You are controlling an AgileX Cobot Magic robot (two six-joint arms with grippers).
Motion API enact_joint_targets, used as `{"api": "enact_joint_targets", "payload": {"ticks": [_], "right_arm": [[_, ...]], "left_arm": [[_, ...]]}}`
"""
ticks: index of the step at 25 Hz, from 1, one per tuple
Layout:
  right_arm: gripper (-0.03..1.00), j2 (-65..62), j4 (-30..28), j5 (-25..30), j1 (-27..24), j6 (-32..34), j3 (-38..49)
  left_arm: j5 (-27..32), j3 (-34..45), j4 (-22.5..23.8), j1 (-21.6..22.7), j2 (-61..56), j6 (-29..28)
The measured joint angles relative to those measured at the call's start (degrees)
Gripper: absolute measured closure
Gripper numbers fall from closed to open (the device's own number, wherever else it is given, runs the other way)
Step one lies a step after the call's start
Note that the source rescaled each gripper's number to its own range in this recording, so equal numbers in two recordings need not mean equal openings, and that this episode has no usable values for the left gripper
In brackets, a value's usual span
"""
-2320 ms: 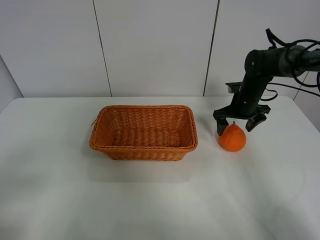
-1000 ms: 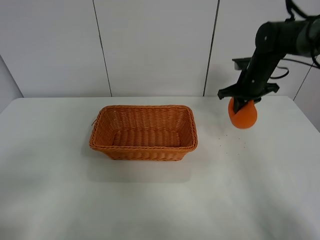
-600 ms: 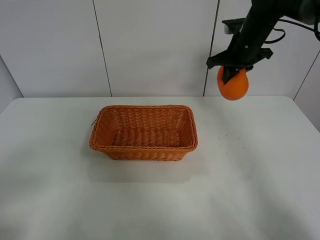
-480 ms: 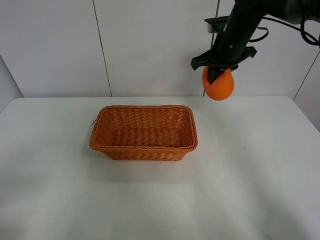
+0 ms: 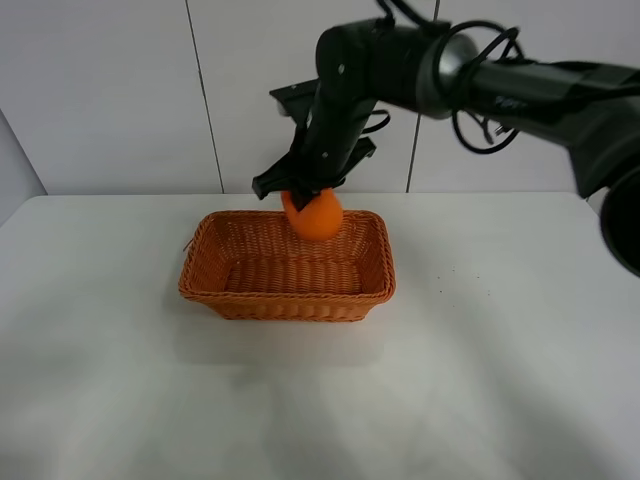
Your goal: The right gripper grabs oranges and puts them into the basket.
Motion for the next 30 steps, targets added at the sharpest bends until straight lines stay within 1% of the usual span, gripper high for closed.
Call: {"api": "enact_joint_targets", "payload": {"ticks": [4,7,8,9,10,12,13,14,15,16,19,22,24,27,30], "right_arm": [[0.96,6.2,0.0,-6.3,0.6,0.1,0.0],[0.96,8.7,0.0,-6.9,0.5,0.1,0.0],[0.91,9.1,0.0,-6.8,0.5,0.1,0.0],[0.82,9.2,0.3,-6.3,0.5,0.1,0.0],[0.67,9.2,0.4,-5.8,0.5,0.1,0.0],[0.3,9.2,0.4,-5.1,0.5,0.1,0.0],[0.18,9.2,0.4,-4.4,0.5,0.1,-0.1],[0.09,9.2,0.4,-3.4,0.5,0.1,-0.1],[0.04,9.1,0.4,-2.5,0.5,0.1,-0.2],[0.01,9.1,0.4,-1.1,0.5,0.0,-0.6],[-0.03,9.1,0.4,4.4,0.5,0.0,-3.8],[-0.03,9.1,0.0,10.2,0.5,0.0,-10.8],[-0.03,9.0,-0.4,13.1,0.5,0.0,-16.6],[-0.03,8.8,-0.5,14.0,0.2,0.4,-22.6],[-0.03,8.7,-0.4,14.3,-1.0,0.5,-24.3]], "left_arm": [[0.0,0.0,0.0,0.0,0.0,0.0],[0.0,0.0,0.0,0.0,0.0,0.0],[0.0,0.0,0.0,0.0,0.0,0.0],[0.0,0.0,0.0,0.0,0.0,0.0],[0.0,0.0,0.0,0.0,0.0,0.0],[0.0,0.0,0.0,0.0,0.0,0.0],[0.0,0.0,0.0,0.0,0.0,0.0],[0.0,0.0,0.0,0.0,0.0,0.0],[0.0,0.0,0.0,0.0,0.0,0.0],[0.0,0.0,0.0,0.0,0.0,0.0],[0.0,0.0,0.0,0.0,0.0,0.0],[0.0,0.0,0.0,0.0,0.0,0.0],[0.0,0.0,0.0,0.0,0.0,0.0],[0.0,0.0,0.0,0.0,0.0,0.0],[0.0,0.0,0.0,0.0,0.0,0.0]]}}
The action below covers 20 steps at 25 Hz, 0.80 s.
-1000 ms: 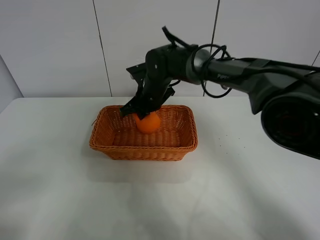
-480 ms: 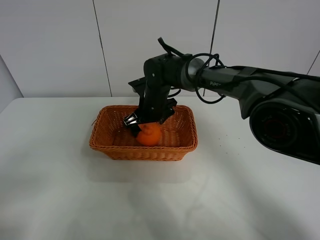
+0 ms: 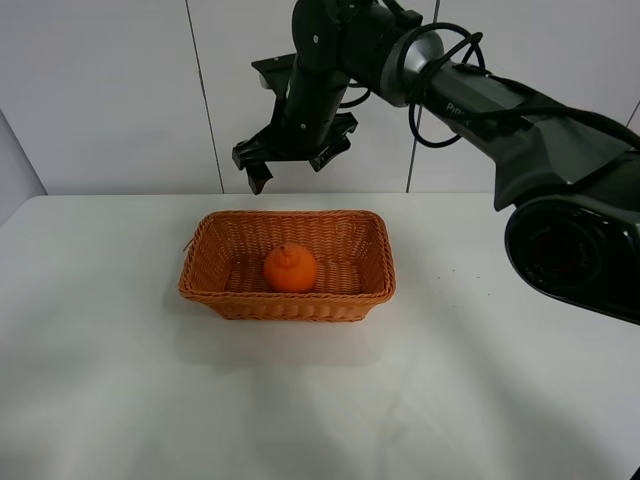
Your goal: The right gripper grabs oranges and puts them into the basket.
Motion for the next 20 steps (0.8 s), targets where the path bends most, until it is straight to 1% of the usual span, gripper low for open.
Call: {"api": "enact_joint_targets", "payload": {"ticks": [3,6,10,16,20], "right_arm": [[-0.03,0.1,0.4,0.7,-2.4,0.0,0.0],[-0.03,0.1,0.4,0.7,-6.1,-0.8,0.0],[-0.03,0.1,0.4,0.7,-12.9,-1.8,0.0],[-0.03,0.1,0.0,0.6,-24.6,-1.9,0.0],[-0.03,0.1,0.4,0.6,-30.2,-1.9,0.0]], "left_arm": [[0.0,0.0,0.0,0.0,0.0,0.0],[0.0,0.0,0.0,0.0,0.0,0.0],[0.0,0.0,0.0,0.0,0.0,0.0],[0.0,0.0,0.0,0.0,0.0,0.0],[0.0,0.0,0.0,0.0,0.0,0.0]]}}
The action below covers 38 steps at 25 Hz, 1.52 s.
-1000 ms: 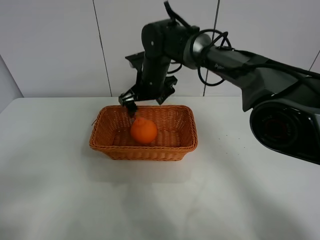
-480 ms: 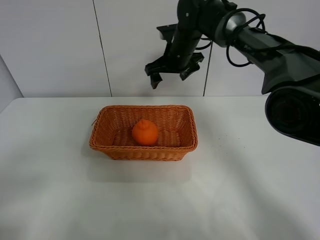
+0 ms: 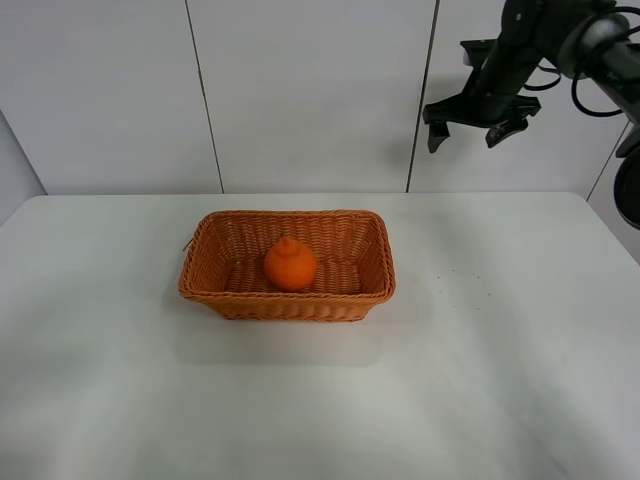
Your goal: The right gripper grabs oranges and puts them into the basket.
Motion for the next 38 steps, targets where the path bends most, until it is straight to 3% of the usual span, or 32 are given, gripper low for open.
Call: {"api": "enact_joint_targets", "payload": {"ticks": [8,15,22,32,38], "right_arm": [[-0.03,-1.3,0.4,-0.1,-2.9,-0.8,3.6],[-0.03,-11.0,0.4,-0.1,-2.9,-1.3,18.1],[-0.03,-31.2,0.4,-0.2,-2.9,-1.3,43.1],[-0.03,-69.2,0.9,-0.2,-2.9,-1.3,85.4],[-0.03,-95.6,0.6,-8.5,-2.9,-1.3,102.3]], "left_arm": [[0.0,0.0,0.0,0.0,0.0,0.0],[0.0,0.0,0.0,0.0,0.0,0.0],[0.0,0.0,0.0,0.0,0.0,0.0],[0.0,0.0,0.0,0.0,0.0,0.0],[0.0,0.0,0.0,0.0,0.0,0.0]]}}
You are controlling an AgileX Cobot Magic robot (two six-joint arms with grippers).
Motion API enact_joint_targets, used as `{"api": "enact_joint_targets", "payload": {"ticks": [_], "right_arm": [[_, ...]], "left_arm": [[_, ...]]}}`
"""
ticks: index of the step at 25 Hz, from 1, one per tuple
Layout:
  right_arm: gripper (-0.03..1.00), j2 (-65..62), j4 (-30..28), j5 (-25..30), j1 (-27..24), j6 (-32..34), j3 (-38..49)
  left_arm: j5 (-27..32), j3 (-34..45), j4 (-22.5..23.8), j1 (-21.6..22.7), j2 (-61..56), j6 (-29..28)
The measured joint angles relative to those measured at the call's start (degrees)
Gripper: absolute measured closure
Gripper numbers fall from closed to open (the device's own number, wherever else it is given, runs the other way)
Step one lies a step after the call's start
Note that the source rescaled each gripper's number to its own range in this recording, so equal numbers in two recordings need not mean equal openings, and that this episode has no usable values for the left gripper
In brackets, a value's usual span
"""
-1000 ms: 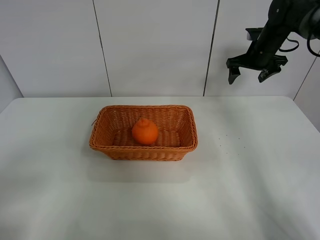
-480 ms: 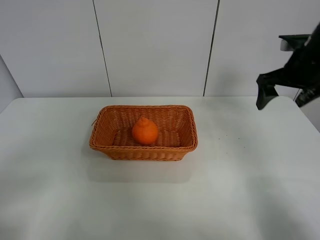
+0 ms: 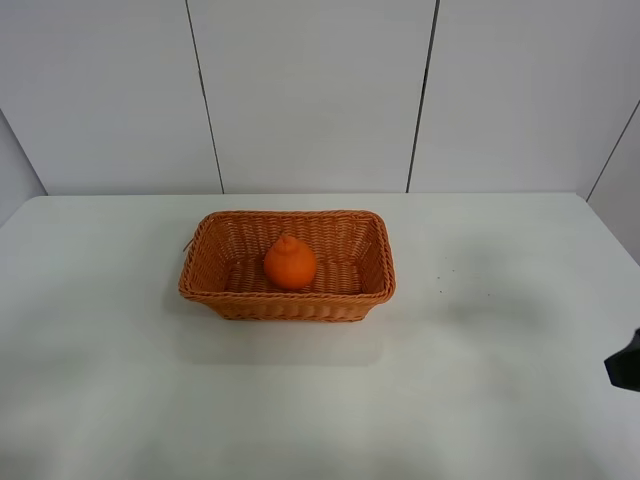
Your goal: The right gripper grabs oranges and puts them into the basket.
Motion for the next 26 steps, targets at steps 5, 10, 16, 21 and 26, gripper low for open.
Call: {"api": "enact_joint_targets", "payload": {"ticks": [5,10,16,21,26], "right_arm": [[-0.03,-19.1,0.0,-2.1,0.0,0.0,6.4],[-0.03,-32.3,0.0,-2.2,0.0,0.0,6.8],[-0.03,-39.5,0.0,-2.3,0.0,0.0,6.8],[-0.03,-39.5,0.0,-2.4,0.0,0.0,7.1],[-0.03,-39.5,0.0,-2.4,0.0,0.0,7.1]], "left_arm": [[0.0,0.0,0.0,0.0,0.0,0.0],[0.0,0.0,0.0,0.0,0.0,0.0],[0.0,0.0,0.0,0.0,0.0,0.0],[0.0,0.0,0.0,0.0,0.0,0.0],[0.0,0.0,0.0,0.0,0.0,0.0]]}}
